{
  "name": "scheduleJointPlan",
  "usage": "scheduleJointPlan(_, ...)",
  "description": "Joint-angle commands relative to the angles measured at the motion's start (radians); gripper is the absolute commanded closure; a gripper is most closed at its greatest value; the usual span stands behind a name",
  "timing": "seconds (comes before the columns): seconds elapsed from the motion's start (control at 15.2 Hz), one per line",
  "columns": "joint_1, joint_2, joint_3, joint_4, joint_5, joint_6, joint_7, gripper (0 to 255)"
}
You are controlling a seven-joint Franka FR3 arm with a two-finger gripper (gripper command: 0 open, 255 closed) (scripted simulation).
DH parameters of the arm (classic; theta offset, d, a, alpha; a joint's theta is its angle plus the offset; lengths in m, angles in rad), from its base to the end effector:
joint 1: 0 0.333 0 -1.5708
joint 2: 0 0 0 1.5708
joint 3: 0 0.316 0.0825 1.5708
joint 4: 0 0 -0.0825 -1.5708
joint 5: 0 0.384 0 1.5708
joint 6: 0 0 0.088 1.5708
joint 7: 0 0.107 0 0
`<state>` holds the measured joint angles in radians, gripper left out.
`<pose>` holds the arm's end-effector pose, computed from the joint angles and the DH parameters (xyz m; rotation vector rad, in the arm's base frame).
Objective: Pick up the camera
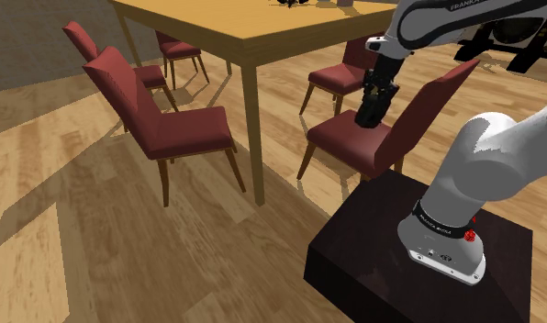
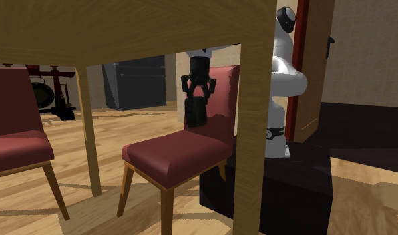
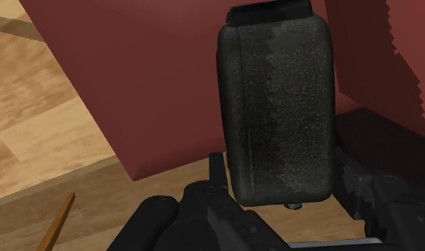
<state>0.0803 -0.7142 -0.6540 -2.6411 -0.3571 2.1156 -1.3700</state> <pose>0.3053 -0.2105 0.4278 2.6653 1.5960 0.2228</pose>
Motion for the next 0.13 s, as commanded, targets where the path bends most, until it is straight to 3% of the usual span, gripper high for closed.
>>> scheduleJointPlan(0.0, 0.002, -0.005, 0.009, 0.015, 0.006, -0.020, 0.002, 255)
scheduleJointPlan(0.07, 0.002, -0.006, 0.009, 0.015, 0.006, -0.020, 0.002, 255)
